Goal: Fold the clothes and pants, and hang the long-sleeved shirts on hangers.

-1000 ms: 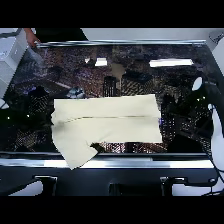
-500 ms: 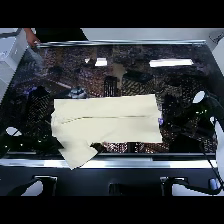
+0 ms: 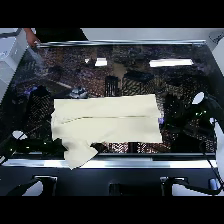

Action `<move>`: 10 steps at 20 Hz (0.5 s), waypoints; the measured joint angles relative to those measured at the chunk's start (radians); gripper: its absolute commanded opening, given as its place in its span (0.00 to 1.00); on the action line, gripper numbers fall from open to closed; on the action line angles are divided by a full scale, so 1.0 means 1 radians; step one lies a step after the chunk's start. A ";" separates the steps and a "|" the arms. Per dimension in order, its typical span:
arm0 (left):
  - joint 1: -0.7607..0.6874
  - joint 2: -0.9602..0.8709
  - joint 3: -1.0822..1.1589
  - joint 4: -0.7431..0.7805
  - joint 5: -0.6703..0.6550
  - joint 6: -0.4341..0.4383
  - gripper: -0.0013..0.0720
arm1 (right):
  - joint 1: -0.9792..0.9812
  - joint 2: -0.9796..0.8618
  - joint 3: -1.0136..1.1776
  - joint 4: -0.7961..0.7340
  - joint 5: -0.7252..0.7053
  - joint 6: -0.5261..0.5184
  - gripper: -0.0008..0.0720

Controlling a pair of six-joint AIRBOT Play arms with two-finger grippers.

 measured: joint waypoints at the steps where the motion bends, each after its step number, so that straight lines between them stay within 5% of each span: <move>1: 0.000 0.000 0.005 0.003 0.010 -0.003 0.06 | 0.000 0.000 -0.020 0.000 -0.005 0.000 0.80; 10: 0.005 0.007 0.064 0.041 0.037 -0.021 0.06 | 0.000 0.001 -0.172 0.109 -0.115 -0.005 0.74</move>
